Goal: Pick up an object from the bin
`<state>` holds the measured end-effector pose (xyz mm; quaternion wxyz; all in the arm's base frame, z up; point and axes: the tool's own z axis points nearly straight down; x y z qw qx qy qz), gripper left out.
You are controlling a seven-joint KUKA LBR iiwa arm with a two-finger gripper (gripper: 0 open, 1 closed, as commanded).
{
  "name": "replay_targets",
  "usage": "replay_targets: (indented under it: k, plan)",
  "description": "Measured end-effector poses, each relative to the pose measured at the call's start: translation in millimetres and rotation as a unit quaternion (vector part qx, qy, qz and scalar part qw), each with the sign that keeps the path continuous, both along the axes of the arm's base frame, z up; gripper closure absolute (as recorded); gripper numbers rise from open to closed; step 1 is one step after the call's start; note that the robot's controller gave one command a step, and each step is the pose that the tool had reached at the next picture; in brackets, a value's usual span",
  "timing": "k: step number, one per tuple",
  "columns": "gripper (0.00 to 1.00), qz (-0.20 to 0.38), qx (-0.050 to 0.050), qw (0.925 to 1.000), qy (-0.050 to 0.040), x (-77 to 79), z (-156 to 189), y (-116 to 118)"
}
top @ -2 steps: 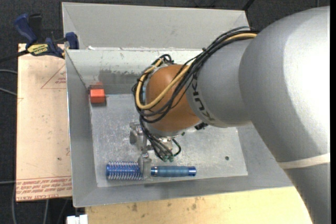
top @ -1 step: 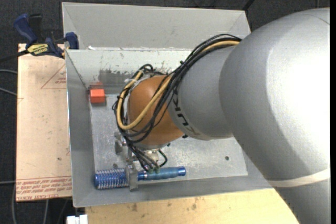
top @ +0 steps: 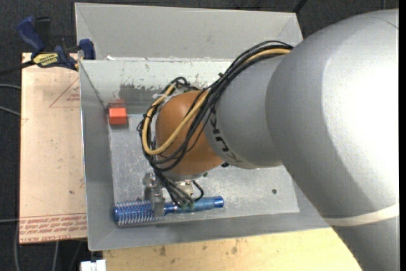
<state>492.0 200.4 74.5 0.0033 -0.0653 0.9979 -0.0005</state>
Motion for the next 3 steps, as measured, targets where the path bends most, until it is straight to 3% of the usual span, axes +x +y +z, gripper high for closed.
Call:
replay_targets:
  k: [1, 2, 3]
  plan:
    - [1.00, 0.014, 0.003, 0.9999, -0.0015, 5.5, 117, 25]
    - [0.00, 0.013, 0.001, 0.9999, 0.0025, 3.7, 113, 24]
    - [0.00, 0.054, 0.001, 0.9985, 0.0020, -3.9, 2, -3]
